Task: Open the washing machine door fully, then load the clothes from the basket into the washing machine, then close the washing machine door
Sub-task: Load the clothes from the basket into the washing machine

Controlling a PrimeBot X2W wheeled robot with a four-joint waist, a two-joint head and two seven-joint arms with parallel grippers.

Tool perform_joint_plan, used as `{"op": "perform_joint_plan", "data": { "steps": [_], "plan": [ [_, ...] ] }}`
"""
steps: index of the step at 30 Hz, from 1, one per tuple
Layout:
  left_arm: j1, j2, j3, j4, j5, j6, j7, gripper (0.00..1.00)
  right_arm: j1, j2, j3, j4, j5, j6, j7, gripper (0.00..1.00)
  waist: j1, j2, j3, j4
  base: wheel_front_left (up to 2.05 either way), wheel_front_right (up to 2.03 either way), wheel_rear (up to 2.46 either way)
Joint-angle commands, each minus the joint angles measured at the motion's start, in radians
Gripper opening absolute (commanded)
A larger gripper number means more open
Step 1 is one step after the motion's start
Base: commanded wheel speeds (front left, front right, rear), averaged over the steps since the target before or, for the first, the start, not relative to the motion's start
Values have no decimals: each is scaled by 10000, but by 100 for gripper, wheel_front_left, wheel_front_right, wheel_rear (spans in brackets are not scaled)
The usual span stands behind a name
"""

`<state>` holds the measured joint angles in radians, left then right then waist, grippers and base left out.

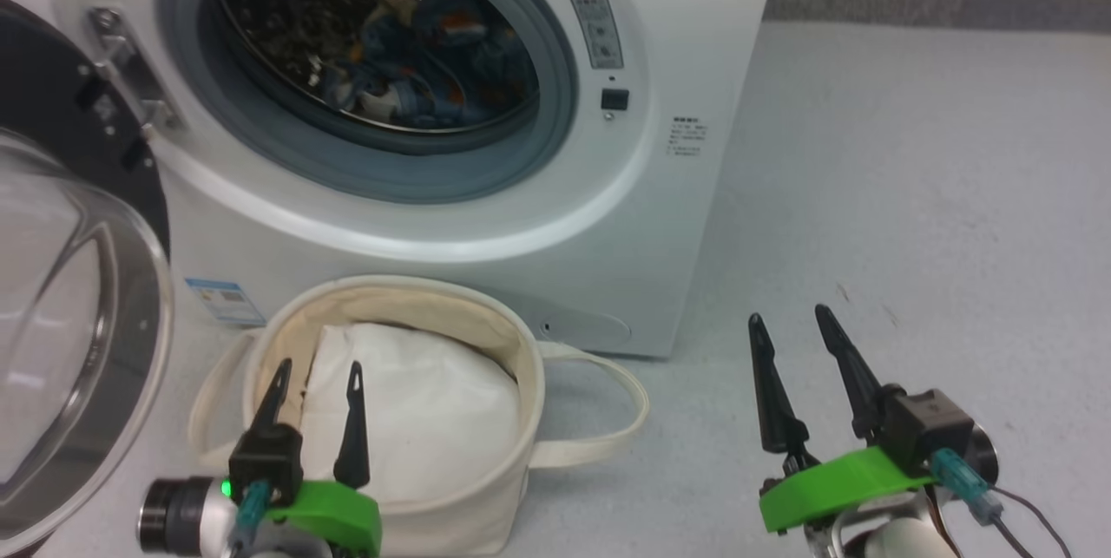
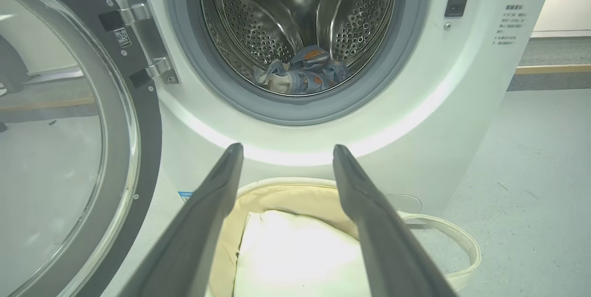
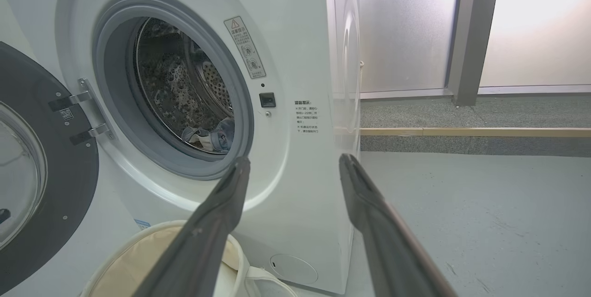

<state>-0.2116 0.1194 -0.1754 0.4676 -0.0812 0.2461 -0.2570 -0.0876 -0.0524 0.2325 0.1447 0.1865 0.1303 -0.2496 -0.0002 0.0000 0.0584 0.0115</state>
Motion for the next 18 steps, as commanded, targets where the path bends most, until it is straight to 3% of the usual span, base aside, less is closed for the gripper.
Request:
{"op": "perform_joint_plan", "data": {
  "steps": [1,11,18],
  "plan": [
    [-86,56,418,-558,-9,3,-47,100,-76,22,154,-288,68,4,-122,100,2,0,-223,151,0,0,0],
    [1063,-106,182,-2245,368,166,-47,100,193,22,111,-23,-201,4,-122,100,2,0,-662,200,0,0,0],
    [1577,-395,525,-2872,-173,-87,-47,100,321,22,-9,115,-201,4,-122,100,2,0,-701,181,0,0,0]
  ]
}}
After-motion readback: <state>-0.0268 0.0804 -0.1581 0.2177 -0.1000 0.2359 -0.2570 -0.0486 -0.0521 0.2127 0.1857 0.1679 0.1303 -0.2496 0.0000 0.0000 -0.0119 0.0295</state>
